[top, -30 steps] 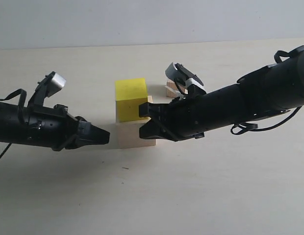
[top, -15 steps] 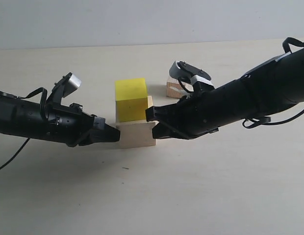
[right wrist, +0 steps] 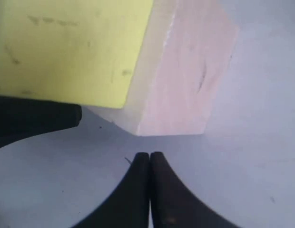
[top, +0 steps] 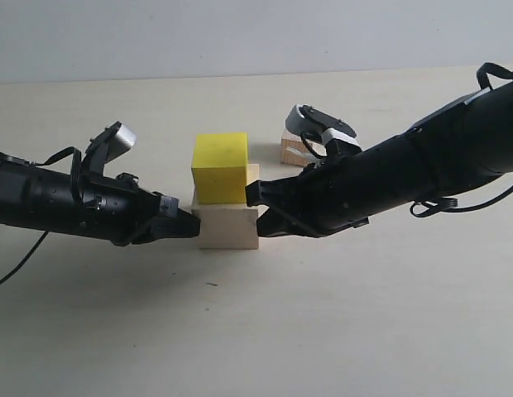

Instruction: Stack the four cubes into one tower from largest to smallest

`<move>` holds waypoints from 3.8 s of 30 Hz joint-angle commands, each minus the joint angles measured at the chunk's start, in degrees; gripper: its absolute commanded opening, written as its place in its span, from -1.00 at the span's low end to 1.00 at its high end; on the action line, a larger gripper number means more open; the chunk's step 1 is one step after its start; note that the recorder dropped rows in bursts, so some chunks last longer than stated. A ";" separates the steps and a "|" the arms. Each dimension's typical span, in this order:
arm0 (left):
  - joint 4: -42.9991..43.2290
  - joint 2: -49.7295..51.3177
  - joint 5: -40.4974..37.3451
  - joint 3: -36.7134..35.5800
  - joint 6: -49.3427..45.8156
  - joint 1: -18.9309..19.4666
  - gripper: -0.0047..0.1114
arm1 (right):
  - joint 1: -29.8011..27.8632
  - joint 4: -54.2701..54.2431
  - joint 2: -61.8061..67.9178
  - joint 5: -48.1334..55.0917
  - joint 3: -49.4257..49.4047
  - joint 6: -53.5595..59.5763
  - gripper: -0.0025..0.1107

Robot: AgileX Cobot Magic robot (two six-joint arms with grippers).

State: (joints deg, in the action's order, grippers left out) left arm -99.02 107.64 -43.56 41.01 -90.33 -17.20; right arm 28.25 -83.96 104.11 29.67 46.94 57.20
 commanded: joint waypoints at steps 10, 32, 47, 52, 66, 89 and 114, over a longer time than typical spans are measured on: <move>7.00 -0.81 -5.00 -0.52 5.01 -0.20 -0.92 | -0.06 3.99 -1.42 0.38 0.35 -2.69 -0.96; 6.63 -26.46 0.46 -10.35 10.05 4.65 -0.92 | -14.85 67.06 -22.61 1.74 12.59 -50.16 -0.96; 7.54 -31.96 -0.03 -9.72 12.83 4.65 -0.92 | -14.85 73.20 0.86 11.40 38.89 -33.24 -0.96; 7.51 -34.39 -0.03 -9.72 12.95 4.65 -0.92 | -14.85 72.85 6.37 5.43 40.40 -33.11 -0.96; 8.89 -41.88 0.59 -9.72 17.32 4.65 -0.92 | -14.07 65.16 9.17 10.01 46.93 -42.64 -0.96; 19.22 -41.88 -2.76 -9.72 21.90 4.65 -0.92 | -5.29 93.78 18.21 18.69 56.77 -49.01 -0.96; 20.77 -41.88 -7.45 -9.72 27.78 4.65 -0.92 | -18.21 50.00 20.89 21.87 56.77 8.27 0.33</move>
State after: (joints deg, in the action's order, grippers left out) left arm -78.36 66.07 -49.49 30.94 -63.51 -12.65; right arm 10.34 -31.60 123.58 51.24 103.35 63.54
